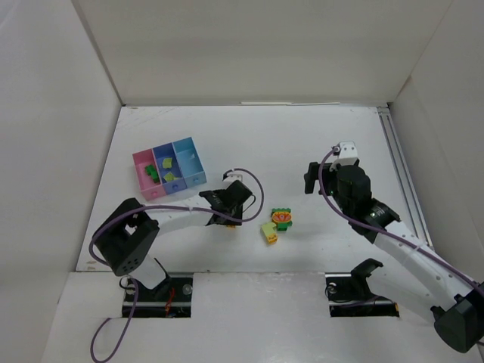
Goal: Sort the legos into containers by color
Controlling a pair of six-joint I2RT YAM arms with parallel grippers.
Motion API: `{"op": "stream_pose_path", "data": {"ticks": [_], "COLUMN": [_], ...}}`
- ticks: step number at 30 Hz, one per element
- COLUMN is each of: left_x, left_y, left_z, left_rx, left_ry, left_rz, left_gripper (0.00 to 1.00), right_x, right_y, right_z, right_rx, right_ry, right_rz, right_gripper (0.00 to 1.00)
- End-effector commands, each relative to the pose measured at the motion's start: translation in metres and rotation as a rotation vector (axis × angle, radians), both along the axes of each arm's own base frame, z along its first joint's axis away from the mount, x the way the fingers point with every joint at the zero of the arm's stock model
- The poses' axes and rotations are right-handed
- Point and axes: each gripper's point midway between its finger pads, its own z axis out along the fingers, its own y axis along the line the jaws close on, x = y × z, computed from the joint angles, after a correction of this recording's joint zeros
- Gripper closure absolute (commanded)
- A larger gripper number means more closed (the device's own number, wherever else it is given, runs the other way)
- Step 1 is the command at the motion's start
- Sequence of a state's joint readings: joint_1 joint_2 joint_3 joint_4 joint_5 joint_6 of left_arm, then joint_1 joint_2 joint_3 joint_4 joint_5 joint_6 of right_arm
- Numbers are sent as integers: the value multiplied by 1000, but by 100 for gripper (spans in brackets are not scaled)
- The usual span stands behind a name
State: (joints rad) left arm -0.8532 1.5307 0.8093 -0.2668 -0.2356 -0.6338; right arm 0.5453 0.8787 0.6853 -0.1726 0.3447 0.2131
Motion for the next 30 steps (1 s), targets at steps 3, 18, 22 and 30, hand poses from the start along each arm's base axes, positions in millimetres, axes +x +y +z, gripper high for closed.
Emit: {"op": "stream_pose_path", "data": {"ticks": [3,18,22,30], "left_x": [5,37,60,125], "left_y": [-3,10,33,106], "left_z": [11,73,102,144], "left_rx": [13,1,-33,-72], "left_ry": [-42,-204,-254,-334], "left_rz": [11,177,270,561], "left_gripper": [74,84,84,82], "right_x": [1,0,2,5], "right_y": [-8,-7,-4,1], "right_z": [5,-4,-6,-14], "right_rx": [-1,-16,-23,-40], "right_ry": [-27,2,3,32], "right_rz": [-26,-6,5,27], "right_gripper": [0,0,0,0]}}
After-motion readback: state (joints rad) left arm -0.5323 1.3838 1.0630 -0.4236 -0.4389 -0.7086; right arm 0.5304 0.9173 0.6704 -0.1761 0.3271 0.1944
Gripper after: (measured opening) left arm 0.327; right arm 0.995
